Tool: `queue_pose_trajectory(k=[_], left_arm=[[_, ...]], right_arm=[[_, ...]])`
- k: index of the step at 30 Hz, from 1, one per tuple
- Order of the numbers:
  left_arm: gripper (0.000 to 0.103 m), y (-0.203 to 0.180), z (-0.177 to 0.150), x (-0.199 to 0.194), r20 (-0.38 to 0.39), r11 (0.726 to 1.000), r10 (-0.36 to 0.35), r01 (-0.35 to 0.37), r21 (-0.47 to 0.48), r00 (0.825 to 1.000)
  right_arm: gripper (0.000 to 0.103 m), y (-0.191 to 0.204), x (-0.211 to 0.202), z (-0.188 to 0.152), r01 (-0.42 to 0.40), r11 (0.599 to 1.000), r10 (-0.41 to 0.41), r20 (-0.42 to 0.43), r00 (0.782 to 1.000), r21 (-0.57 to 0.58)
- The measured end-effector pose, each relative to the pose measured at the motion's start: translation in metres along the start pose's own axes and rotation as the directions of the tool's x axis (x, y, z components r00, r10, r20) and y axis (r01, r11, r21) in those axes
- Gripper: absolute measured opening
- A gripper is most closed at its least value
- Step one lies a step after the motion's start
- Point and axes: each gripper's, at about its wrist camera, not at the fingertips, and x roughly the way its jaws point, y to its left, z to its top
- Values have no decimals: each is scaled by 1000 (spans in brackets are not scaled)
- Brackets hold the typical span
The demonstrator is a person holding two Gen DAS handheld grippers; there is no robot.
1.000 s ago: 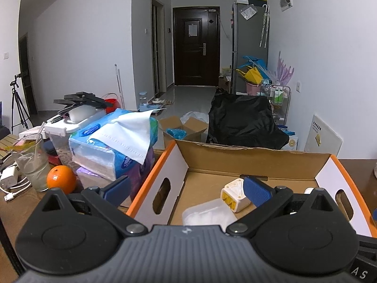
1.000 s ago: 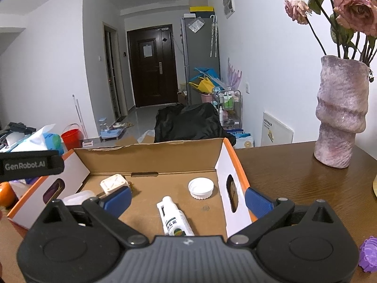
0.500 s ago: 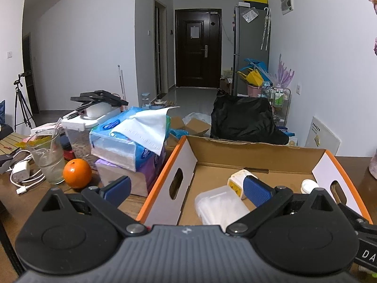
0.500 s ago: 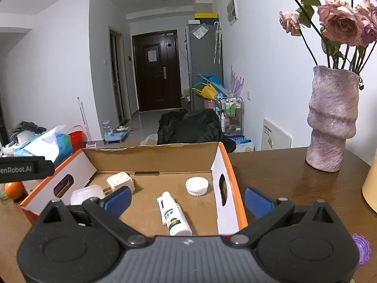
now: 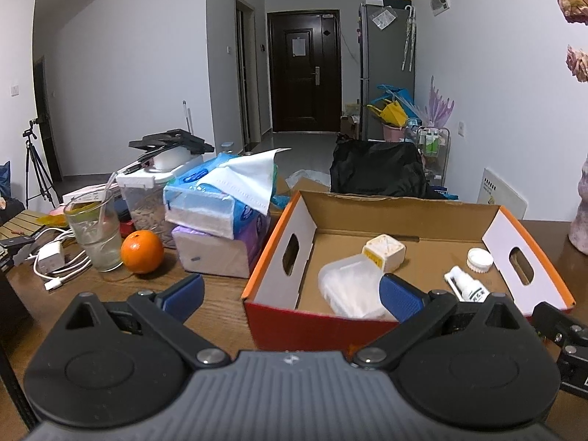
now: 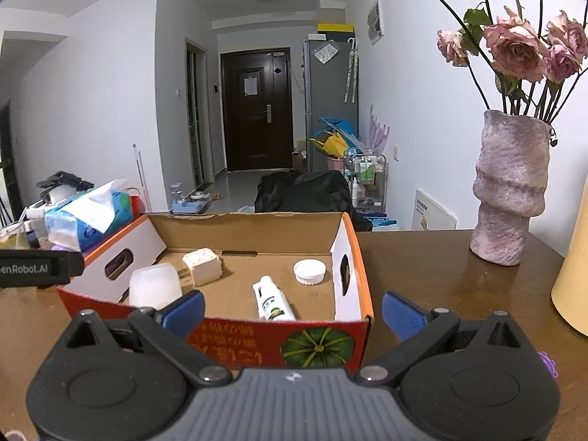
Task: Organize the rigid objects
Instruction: 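Withdraw both open tools from the cardboard box back over the table, then close the right tool on the white round disc while the left tool nears the tape roll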
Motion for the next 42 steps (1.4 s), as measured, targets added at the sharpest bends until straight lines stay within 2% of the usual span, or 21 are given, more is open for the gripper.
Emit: queue_pose_trajectory(k=[25, 42], left_arm=[[103, 35, -54, -50, -49, 1000, 28, -28, -5, 998], [103, 56, -94, -89, -91, 1000, 3, -4, -6, 996]], right_arm=[[103, 19, -64, -41, -58, 996, 56, -38, 998, -64], [103, 42, -99, -75, -133, 983, 122, -96, 988, -125]])
